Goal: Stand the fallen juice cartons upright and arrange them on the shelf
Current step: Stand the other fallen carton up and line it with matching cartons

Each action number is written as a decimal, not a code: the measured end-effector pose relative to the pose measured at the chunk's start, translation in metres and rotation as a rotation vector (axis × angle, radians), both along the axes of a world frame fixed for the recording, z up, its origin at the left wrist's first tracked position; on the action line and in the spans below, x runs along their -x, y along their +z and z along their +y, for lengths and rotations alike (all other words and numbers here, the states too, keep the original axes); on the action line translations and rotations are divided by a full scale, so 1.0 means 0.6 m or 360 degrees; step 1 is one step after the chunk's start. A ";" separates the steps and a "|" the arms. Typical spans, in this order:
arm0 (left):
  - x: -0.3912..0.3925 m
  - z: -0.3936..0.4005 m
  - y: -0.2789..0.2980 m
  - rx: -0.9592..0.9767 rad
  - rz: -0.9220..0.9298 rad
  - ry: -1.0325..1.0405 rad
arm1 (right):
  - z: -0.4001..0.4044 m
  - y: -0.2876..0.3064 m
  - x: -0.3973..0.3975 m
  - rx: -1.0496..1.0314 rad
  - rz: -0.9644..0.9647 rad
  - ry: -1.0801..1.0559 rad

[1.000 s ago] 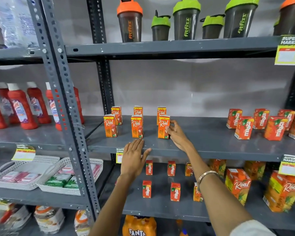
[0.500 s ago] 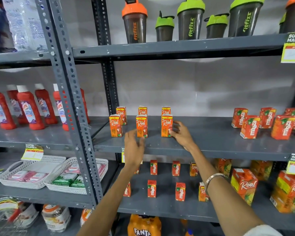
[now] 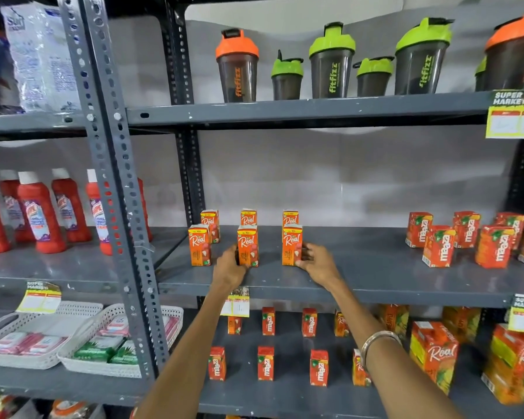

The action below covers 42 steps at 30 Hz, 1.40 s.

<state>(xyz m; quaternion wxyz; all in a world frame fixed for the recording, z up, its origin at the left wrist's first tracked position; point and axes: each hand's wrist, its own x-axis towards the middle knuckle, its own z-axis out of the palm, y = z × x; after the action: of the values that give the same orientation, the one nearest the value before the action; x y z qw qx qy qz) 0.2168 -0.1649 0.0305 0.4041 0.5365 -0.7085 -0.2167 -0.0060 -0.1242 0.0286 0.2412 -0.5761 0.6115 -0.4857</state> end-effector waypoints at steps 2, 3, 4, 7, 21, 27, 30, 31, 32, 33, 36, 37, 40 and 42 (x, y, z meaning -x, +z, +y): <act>-0.001 0.001 -0.002 0.0022 -0.0035 0.0011 | 0.002 -0.001 -0.001 -0.0010 0.0025 -0.0007; -0.002 0.000 -0.004 0.0020 -0.0048 0.0013 | 0.003 0.000 -0.002 -0.0012 0.0037 -0.0012; -0.003 -0.001 -0.004 0.0019 -0.0065 0.0014 | 0.004 -0.001 -0.002 -0.0006 0.0048 -0.0011; -0.002 0.000 -0.004 0.0024 -0.0130 0.0022 | 0.007 0.003 -0.003 0.0017 0.0084 -0.0008; -0.003 0.005 -0.004 -0.0017 -0.0208 0.0031 | 0.016 0.009 -0.010 -0.0042 0.0137 -0.0021; -0.002 0.007 -0.005 -0.0019 -0.0206 0.0041 | 0.012 0.005 -0.009 -0.0056 0.0153 -0.0031; -0.001 0.006 -0.005 -0.0031 -0.0187 0.0031 | 0.011 0.005 -0.008 -0.0048 0.0140 -0.0033; -0.002 0.006 -0.004 -0.0031 -0.0176 0.0027 | 0.011 0.006 -0.008 -0.0042 0.0133 -0.0033; -0.003 0.005 -0.004 -0.0035 -0.0159 0.0020 | 0.012 0.006 -0.007 -0.0036 0.0126 -0.0032; -0.004 0.005 -0.004 -0.0042 -0.0144 0.0007 | 0.012 0.006 -0.007 -0.0032 0.0121 -0.0033; -0.008 0.000 -0.004 -0.0059 -0.0113 -0.0024 | 0.011 0.005 -0.007 -0.0022 0.0129 -0.0033; -0.009 -0.002 -0.005 -0.0065 -0.0108 -0.0028 | 0.008 0.003 -0.007 -0.0018 0.0133 -0.0036; -0.007 -0.002 -0.007 -0.0070 -0.0087 -0.0026 | 0.000 -0.002 -0.003 -0.0019 0.0136 -0.0049; -0.006 0.000 -0.004 -0.0085 -0.0083 -0.0027 | -0.003 -0.003 -0.002 -0.0023 0.0144 -0.0060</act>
<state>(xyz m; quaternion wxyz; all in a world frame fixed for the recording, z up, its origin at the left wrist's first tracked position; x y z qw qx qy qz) 0.2203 -0.1650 0.0281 0.3692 0.5465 -0.7173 -0.2248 -0.0049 -0.1263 0.0267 0.2083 -0.5840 0.6362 -0.4592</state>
